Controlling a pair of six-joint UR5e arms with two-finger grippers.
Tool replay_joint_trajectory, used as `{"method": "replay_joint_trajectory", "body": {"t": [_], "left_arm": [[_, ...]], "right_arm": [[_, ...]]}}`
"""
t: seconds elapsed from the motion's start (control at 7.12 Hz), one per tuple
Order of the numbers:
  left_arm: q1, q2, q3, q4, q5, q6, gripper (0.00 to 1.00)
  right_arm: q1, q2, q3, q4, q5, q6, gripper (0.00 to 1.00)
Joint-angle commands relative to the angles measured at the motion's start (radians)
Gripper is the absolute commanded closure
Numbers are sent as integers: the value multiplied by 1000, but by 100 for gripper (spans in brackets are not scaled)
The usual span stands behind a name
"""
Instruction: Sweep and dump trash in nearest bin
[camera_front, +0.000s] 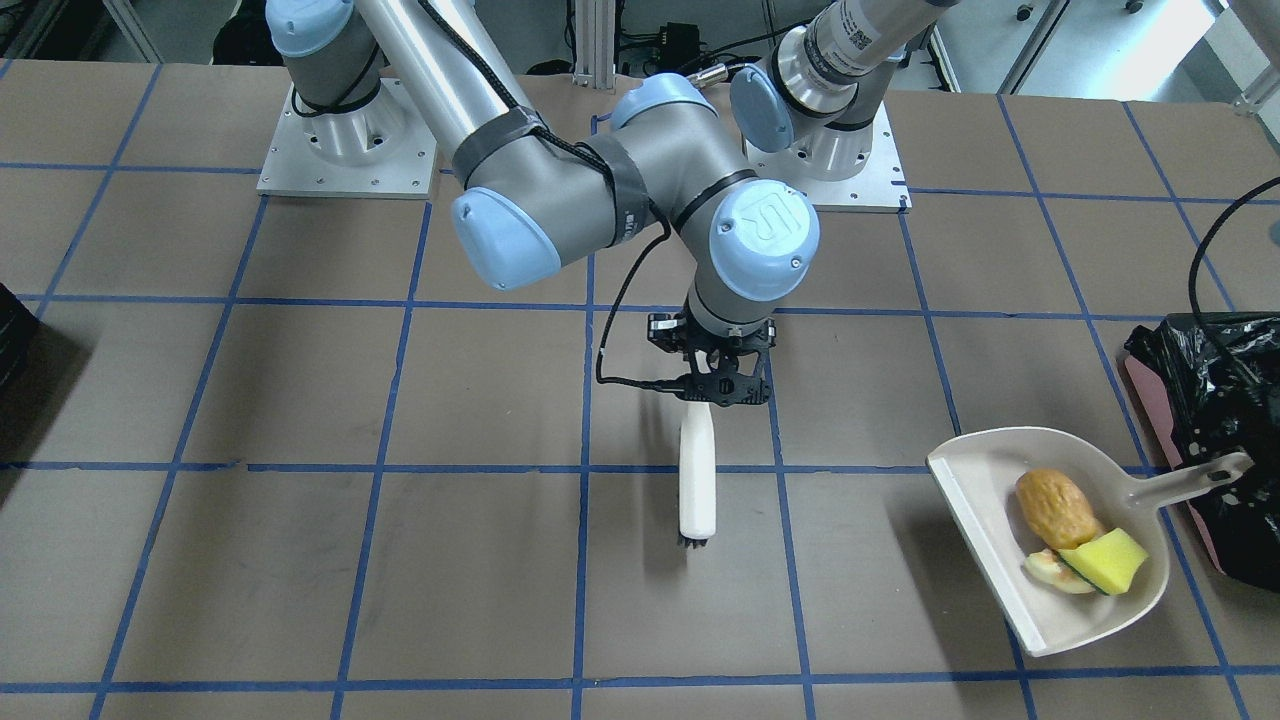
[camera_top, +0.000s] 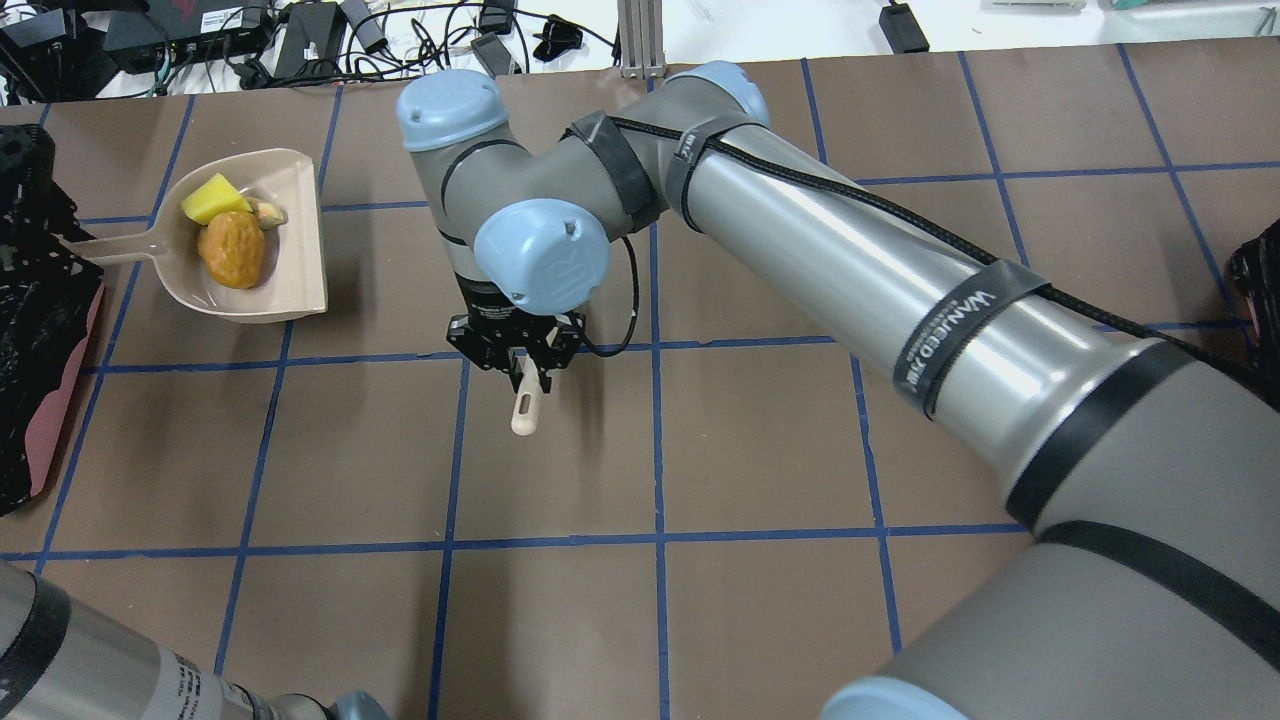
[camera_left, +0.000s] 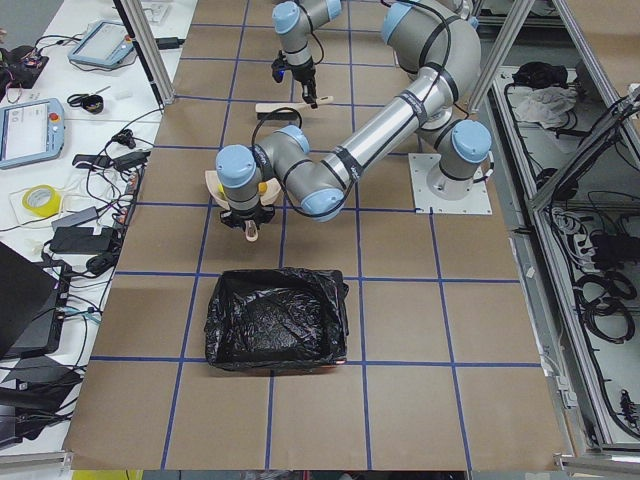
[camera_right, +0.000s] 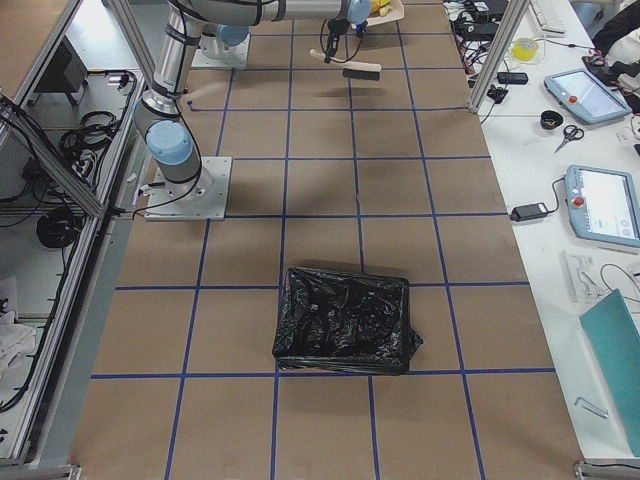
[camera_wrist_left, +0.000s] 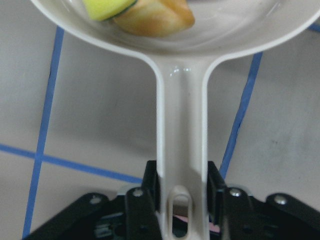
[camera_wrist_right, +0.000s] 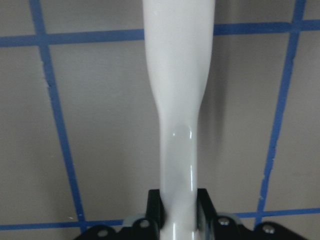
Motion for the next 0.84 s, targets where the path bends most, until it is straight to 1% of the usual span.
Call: {"method": "replay_joint_trajectory", "body": {"t": [0.0,0.14,0.42,0.56,0.7], "left_arm": [[115,15,84,-62,34,-21,100],[163,9,133,-73,35,-21,100],[287,-14,235,-125,58,3,100],[330,-23,268,-124,85,11,100],[372,-32,279,-118,84,11,100]], "right_arm": [[-11,-155,224,-86,-48,-33,100],[-10,-224,296,-91,-65,-33,100],[-1,-309,427,-162,-76,-25,100],[5,-352,511,-227,-76,-15,100],[9,-382,602,-312,-74,-4,100]]}}
